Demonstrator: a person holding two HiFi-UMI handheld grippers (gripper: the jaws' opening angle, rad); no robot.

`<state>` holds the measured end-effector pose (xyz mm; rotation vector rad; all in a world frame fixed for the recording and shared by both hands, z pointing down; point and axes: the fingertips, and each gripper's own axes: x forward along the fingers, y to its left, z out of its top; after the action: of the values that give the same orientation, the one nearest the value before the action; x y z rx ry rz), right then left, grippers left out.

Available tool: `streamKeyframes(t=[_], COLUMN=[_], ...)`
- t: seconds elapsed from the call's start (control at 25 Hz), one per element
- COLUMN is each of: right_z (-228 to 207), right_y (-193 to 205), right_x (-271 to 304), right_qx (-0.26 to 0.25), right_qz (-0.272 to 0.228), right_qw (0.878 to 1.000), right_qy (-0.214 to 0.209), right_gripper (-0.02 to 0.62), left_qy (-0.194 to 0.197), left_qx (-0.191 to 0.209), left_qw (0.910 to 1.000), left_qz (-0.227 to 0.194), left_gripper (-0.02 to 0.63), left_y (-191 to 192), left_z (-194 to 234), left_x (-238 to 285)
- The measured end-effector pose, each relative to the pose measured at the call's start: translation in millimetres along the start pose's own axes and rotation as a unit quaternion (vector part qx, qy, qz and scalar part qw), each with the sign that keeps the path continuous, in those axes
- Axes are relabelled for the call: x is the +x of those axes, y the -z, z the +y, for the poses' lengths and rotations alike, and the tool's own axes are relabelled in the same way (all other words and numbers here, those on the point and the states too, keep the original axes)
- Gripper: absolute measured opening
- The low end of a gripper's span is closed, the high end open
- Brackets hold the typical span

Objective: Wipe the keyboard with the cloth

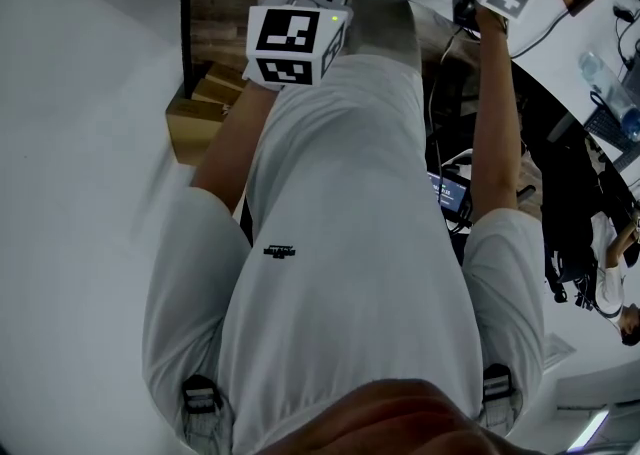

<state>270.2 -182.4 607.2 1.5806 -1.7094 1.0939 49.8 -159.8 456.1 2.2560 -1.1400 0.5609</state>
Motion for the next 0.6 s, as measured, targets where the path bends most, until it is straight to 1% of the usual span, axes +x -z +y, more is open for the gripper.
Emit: streamKeyframes(t=[0.28,0.6], right_z=[19.6,64.1], right_y=[9.4,17.3], right_x=[3.5,9.5], right_qx=[-0.001,-0.022], right_qz=[0.006,0.016], right_qw=[1.0,0.999], right_qy=[-0.013,-0.043], right_gripper=[0.026,0.026], left_qy=[-0.002,-0.014], left_qx=[0.0,-0.01], left_qw=[1.0,0.9998], left_qz=[-0.002,-0.008], left_gripper=[0.014,0.014], left_y=[-0.1,3.4], left_z=[6.1,19.3], left_x=[-2.5,-16.3])
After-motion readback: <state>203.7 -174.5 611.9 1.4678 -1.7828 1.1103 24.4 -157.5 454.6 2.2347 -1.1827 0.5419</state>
